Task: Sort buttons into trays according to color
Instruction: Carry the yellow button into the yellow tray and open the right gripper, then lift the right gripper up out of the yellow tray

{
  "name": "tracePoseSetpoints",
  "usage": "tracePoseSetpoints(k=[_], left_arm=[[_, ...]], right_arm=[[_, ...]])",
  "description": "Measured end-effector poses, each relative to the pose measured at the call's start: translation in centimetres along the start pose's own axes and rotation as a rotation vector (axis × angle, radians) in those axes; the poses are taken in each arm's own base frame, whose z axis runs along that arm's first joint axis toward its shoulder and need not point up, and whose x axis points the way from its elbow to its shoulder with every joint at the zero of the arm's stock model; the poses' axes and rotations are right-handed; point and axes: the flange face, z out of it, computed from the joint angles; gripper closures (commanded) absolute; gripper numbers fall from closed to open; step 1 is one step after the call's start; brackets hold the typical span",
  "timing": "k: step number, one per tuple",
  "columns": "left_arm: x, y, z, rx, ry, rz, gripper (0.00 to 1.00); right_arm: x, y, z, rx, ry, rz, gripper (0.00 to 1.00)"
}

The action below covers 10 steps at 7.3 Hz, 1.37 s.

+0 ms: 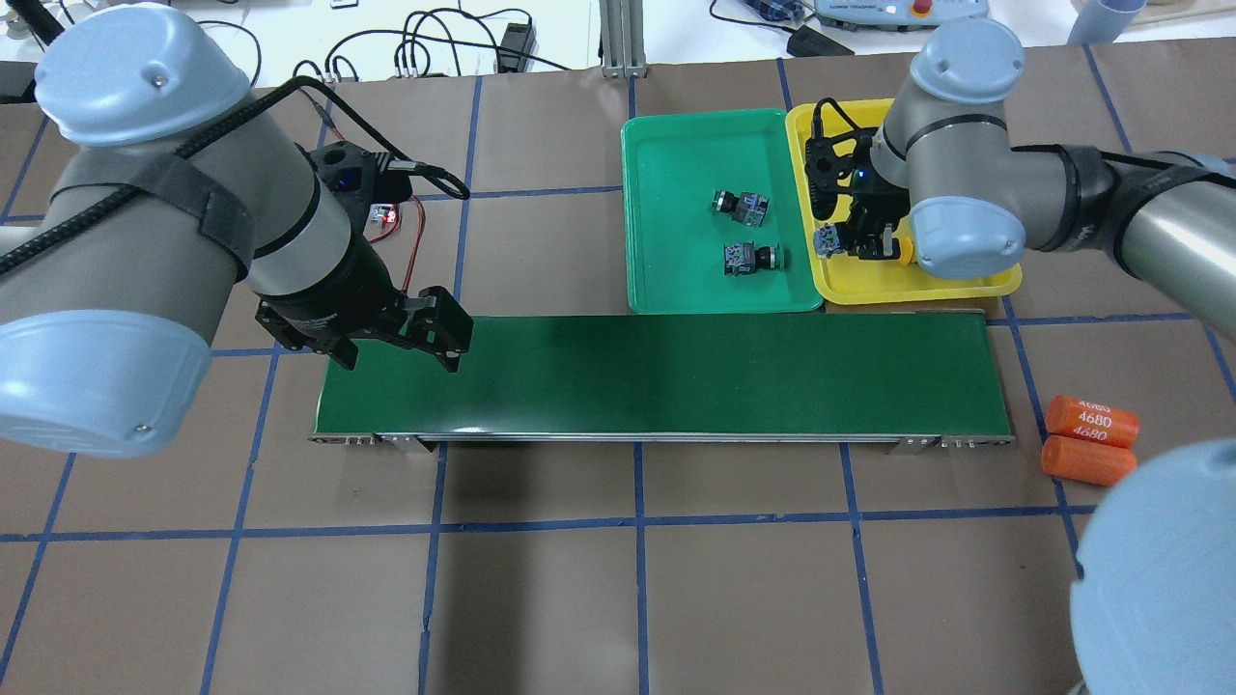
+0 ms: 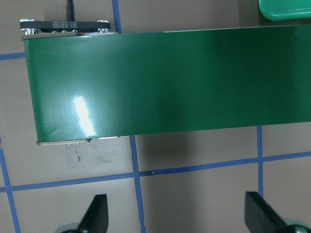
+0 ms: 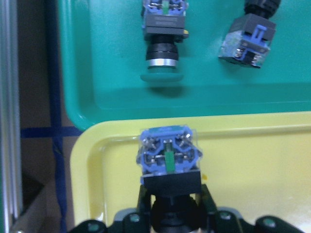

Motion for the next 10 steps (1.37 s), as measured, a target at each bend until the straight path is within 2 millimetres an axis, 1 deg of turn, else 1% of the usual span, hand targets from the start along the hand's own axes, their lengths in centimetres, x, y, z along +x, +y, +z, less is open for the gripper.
tracePoseSetpoints(k=[1, 3, 4, 5, 6, 7, 8, 9, 10], left_arm=[[0.1, 0.0, 0.0, 0.004, 0.000, -0.001, 0.00], [0.1, -0.1, 0.0, 0.010, 0.001, 0.002, 0.00], [0.1, -0.1, -0.1, 0.011, -0.001, 0.007, 0.00], [0.0, -0.1, -0.2, 0.015, -0.003, 0.007, 0.00], [-0.1, -0.2, -0.5, 0.029, -0.003, 0.005, 0.00], [-0.2, 0.0, -1.2, 0.052, -0.003, 0.004, 0.00], [-0.2, 0.5, -2.2, 0.075, -0.006, 0.006, 0.00], [-0.3, 0.5, -2.5, 0.083, -0.007, 0.004, 0.00], [-0.7, -0.2, -1.8, 0.075, -0.007, -0.001, 0.00]], right_arm=[[0.7, 0.3, 0.1, -0.001, -0.006, 0.005, 0.00], [0.7, 1.3, 0.4, 0.001, -0.033, 0.029, 0.00], [0.6, 1.4, 0.1, 0.004, -0.043, 0.033, 0.00], [0.3, 1.2, -0.9, 0.007, -0.045, 0.032, 0.00], [-0.2, 0.9, -3.0, 0.011, -0.044, 0.028, 0.00], [-0.9, 0.5, -5.9, 0.019, -0.043, 0.027, 0.00], [-1.9, 0.1, -9.3, 0.038, -0.046, 0.028, 0.00], [-3.3, -0.3, -12.5, 0.052, -0.059, 0.028, 0.00], [-5.1, -0.9, -15.7, 0.059, -0.075, 0.026, 0.00]])
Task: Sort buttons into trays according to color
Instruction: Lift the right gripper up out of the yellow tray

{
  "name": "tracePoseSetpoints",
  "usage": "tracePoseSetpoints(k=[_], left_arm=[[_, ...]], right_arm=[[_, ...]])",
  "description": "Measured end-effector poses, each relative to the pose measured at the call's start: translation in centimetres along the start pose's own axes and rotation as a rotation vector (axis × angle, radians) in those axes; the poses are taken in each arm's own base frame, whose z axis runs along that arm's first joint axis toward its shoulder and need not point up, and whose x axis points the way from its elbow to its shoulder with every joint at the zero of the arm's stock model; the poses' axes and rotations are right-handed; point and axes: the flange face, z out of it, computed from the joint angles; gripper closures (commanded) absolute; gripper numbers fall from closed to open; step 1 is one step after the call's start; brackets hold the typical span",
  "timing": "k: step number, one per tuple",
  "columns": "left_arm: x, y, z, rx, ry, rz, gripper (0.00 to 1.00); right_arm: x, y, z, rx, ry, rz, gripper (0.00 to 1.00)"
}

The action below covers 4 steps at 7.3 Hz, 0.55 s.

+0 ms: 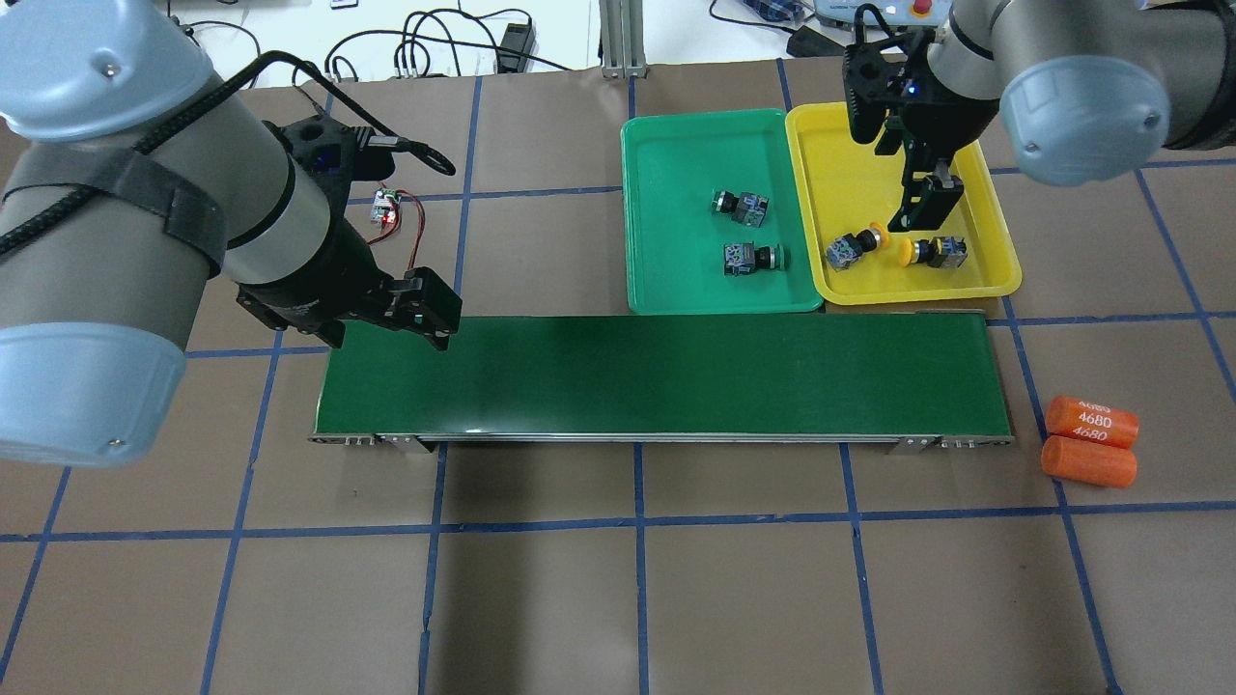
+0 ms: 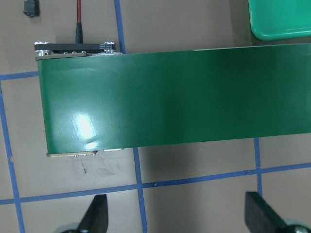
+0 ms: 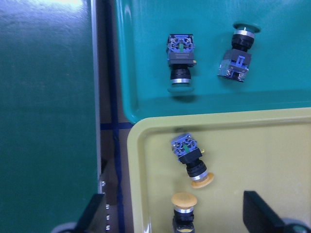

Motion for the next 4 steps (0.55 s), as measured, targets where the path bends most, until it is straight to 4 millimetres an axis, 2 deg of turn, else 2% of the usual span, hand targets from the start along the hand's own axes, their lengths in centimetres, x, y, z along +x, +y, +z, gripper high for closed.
tracePoseSetpoints(k=[1, 2, 3, 4], left_arm=[[-0.4, -0.9, 1.1, -0.009, -0.001, -0.006, 0.00], [-0.7, -1.6, 2.0, -0.011, -0.016, -0.009, 0.00], [-1.0, -1.9, 2.6, -0.014, -0.037, -0.010, 0.00], [-1.1, -2.1, 2.7, -0.014, -0.046, -0.011, 0.00]], right_arm=[[-2.4, -0.6, -3.0, 0.001, -0.015, 0.014, 0.00], [-4.3, -1.1, -5.2, -0.001, -0.029, 0.046, 0.00], [-5.3, -1.6, -6.4, -0.001, -0.032, 0.100, 0.00], [-5.9, -2.2, -7.5, 0.016, -0.021, 0.199, 0.04]])
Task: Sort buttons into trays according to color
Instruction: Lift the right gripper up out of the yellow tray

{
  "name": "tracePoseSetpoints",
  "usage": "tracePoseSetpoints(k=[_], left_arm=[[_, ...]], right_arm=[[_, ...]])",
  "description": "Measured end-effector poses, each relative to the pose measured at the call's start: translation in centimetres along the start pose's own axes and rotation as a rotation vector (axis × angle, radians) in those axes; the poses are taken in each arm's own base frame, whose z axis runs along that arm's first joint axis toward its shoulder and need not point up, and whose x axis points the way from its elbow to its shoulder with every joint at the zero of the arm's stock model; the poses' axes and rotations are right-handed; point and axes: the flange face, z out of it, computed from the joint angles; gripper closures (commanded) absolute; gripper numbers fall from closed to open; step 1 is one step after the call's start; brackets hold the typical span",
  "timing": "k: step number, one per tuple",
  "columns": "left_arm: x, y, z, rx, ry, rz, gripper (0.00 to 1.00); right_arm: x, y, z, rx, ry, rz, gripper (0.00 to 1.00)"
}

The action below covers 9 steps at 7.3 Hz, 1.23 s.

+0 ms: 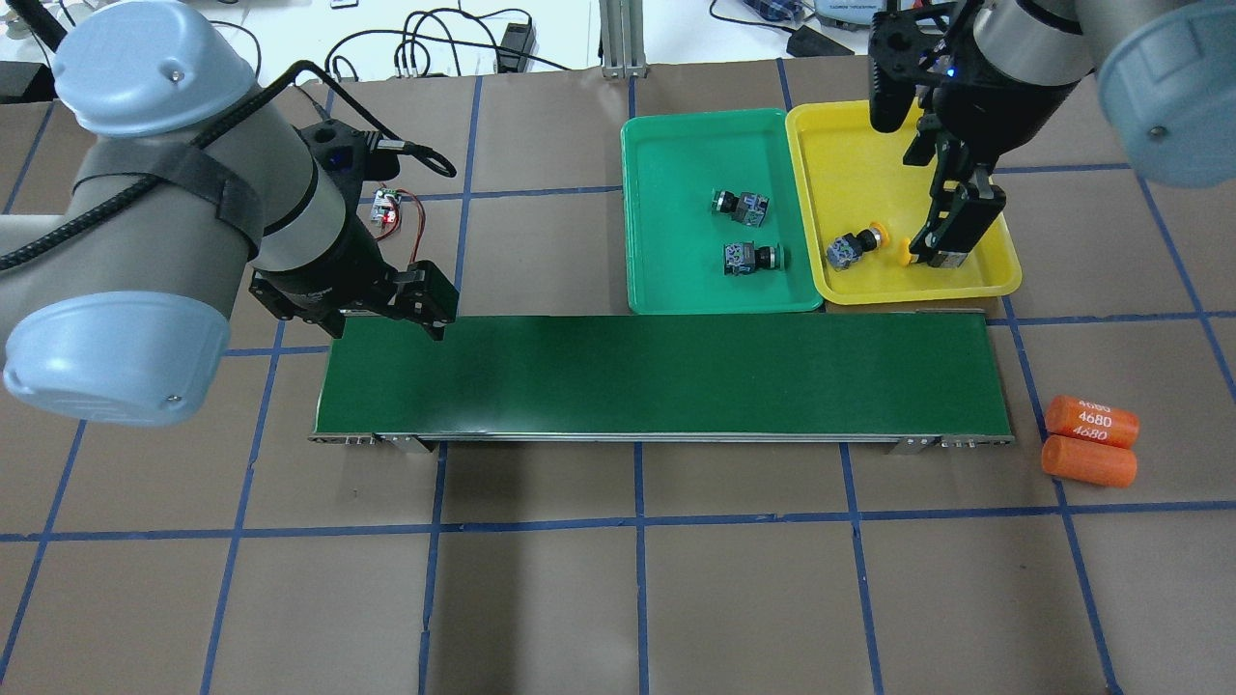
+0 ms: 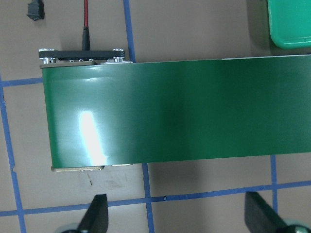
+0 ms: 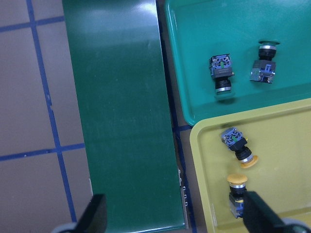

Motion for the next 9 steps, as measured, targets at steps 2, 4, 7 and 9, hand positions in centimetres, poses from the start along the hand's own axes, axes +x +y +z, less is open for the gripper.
tracePoseSetpoints(k=[2, 4, 7, 9], left_arm=[[-0.1, -0.2, 0.3, -0.005, -0.006, 0.000, 0.00], [-0.1, -0.7, 1.1, -0.021, -0.006, 0.000, 0.00], [-0.1, -1.0, 1.3, -0.026, -0.009, 0.000, 0.00], [-0.1, -1.1, 1.5, -0.029, -0.010, 0.000, 0.00]], right_arm=[[-1.4, -1.2, -1.8, 0.037, -0.002, 0.265, 0.02], [-2.4, -1.2, -2.3, 0.011, -0.033, 0.588, 0.06], [-3.8, -0.7, -2.0, -0.094, -0.068, 1.087, 0.15], [-4.0, -0.8, -1.9, -0.113, -0.060, 1.267, 0.14]])
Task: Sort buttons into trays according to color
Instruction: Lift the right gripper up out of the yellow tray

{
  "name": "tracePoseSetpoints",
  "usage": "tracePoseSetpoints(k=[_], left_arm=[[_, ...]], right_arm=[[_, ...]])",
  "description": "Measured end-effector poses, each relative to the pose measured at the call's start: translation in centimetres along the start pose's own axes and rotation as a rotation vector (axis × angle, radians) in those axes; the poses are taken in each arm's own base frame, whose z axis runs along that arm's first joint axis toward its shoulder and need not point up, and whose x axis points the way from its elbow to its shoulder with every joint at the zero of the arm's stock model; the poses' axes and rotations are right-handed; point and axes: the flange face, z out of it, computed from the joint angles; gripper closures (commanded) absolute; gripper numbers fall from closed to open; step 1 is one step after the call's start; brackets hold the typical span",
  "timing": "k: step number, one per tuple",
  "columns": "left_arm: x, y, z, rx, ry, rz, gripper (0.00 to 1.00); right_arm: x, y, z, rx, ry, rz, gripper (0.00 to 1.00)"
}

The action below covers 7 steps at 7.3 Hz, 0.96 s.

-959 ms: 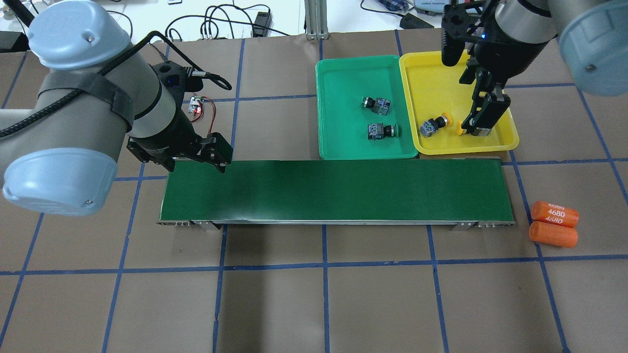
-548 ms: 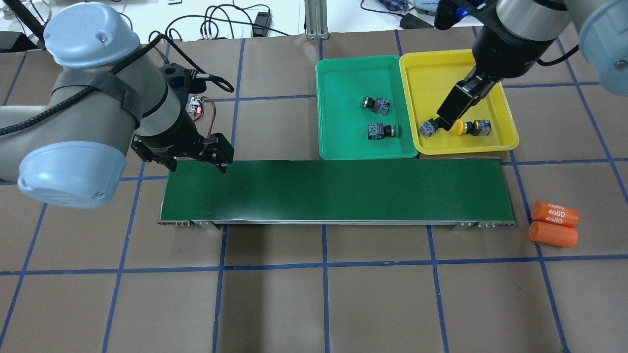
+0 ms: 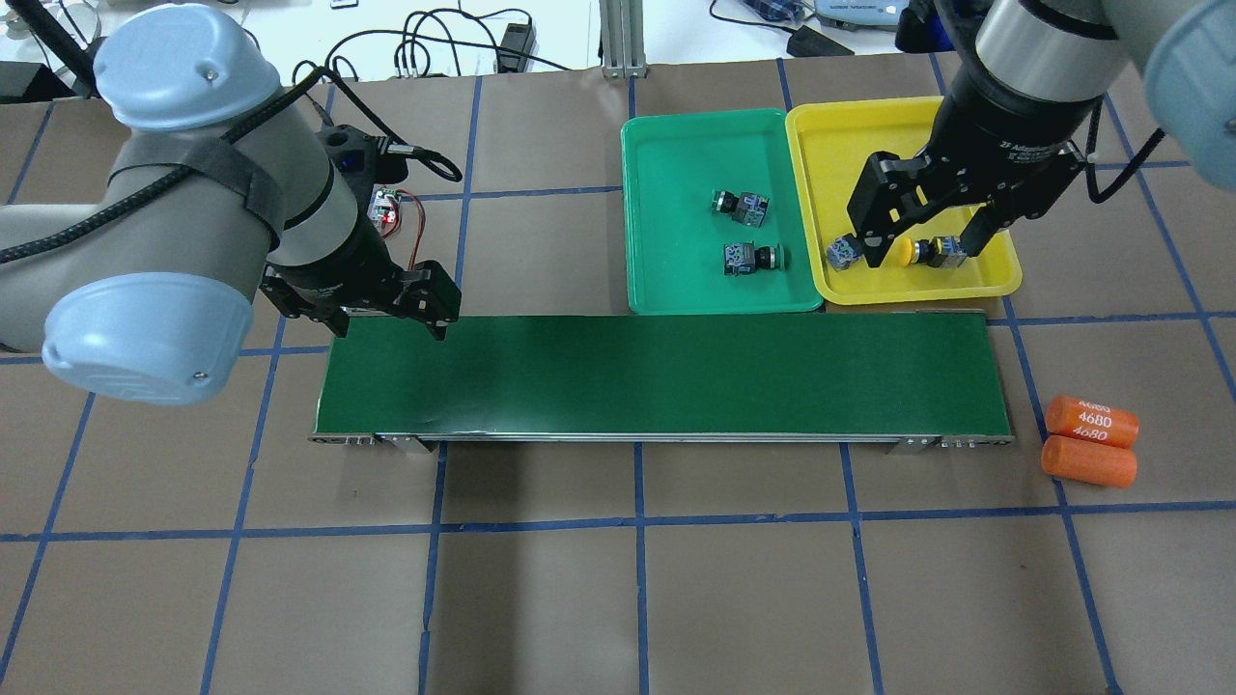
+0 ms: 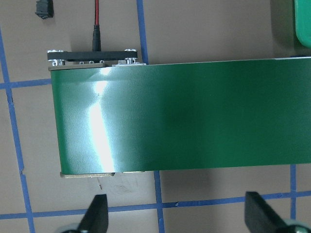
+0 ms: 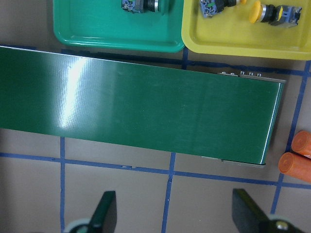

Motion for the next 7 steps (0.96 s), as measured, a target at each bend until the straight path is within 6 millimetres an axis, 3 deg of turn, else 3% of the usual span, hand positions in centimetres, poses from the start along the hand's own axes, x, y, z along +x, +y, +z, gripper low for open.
tracePoseSetpoints(k=[1, 3, 7], left_arm=[[0.00, -0.05, 0.00, 0.000, 0.000, 0.000, 0.00], [0.00, -0.09, 0.04, 0.000, 0.000, 0.000, 0.00], [0.00, -0.28, 0.14, -0.003, 0.000, 0.002, 0.00]], right_arm=[[0.00, 0.03, 0.04, -0.002, 0.002, 0.020, 0.14], [-0.05, 0.02, 0.03, 0.000, 0.000, 0.021, 0.00], [-0.07, -0.51, 0.00, 0.041, -0.003, -0.019, 0.00]])
